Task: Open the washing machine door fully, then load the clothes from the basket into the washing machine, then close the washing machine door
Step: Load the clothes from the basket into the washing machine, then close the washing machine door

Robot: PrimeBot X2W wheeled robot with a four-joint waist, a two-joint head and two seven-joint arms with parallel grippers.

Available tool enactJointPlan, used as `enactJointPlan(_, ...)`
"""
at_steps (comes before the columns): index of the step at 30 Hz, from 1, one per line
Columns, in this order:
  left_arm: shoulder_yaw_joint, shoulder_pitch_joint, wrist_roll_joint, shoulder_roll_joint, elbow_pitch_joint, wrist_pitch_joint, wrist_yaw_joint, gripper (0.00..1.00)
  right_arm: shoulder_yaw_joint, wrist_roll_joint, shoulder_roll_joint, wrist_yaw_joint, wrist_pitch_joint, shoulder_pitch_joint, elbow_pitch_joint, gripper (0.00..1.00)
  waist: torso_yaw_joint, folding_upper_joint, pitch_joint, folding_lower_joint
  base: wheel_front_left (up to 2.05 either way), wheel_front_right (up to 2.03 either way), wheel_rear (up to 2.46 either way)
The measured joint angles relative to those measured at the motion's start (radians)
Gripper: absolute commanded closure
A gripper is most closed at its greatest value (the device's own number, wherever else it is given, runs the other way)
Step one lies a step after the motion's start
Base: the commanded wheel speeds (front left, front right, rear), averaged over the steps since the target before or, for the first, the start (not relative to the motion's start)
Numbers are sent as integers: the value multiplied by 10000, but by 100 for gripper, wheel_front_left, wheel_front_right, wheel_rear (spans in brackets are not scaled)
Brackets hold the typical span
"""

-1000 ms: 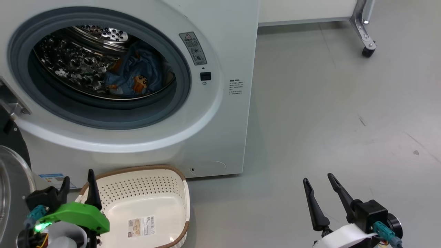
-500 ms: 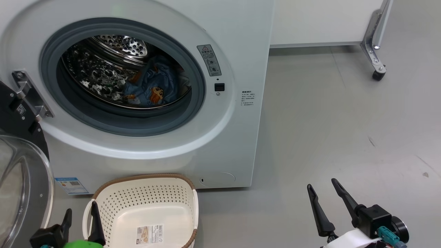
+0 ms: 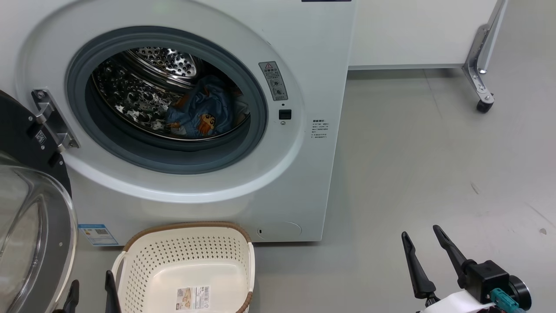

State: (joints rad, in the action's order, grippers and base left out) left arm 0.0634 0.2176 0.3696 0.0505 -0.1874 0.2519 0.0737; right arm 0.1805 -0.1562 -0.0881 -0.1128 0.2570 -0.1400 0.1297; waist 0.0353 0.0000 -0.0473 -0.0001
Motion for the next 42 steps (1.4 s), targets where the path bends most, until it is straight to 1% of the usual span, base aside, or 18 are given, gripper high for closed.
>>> enactJointPlan(6, 56, 324, -2, -2, 337, 0, 6, 0, -12, 15, 15, -6, 0, -119, -56, 0, -17, 0, 62, 0, -1, 1, 0)
enactJointPlan(10, 293, 379, -79, -2, 384, 0, 8, 0, -12, 105, 46, -8, 0, -119, -105, 0, -61, 0, 125, 0, -14, 14, 0)
enactJointPlan(24, 662, 391, -81, -6, 316, 0, 251, 0, -23, 173, 161, -38, 0, -118, -155, 0, -192, 0, 306, 0, -51, 51, 0)
enactJointPlan(35, 1074, 368, -81, -15, -345, 0, 485, 0, -25, 178, 188, -92, 0, -116, -165, 0, -196, 0, 431, 0, -93, 93, 0)
enactJointPlan(42, 1296, 262, -81, 12, -671, 0, 502, 0, -25, 192, 221, -94, 0, -112, -163, 0, -202, 0, 501, 0, -73, 73, 0)
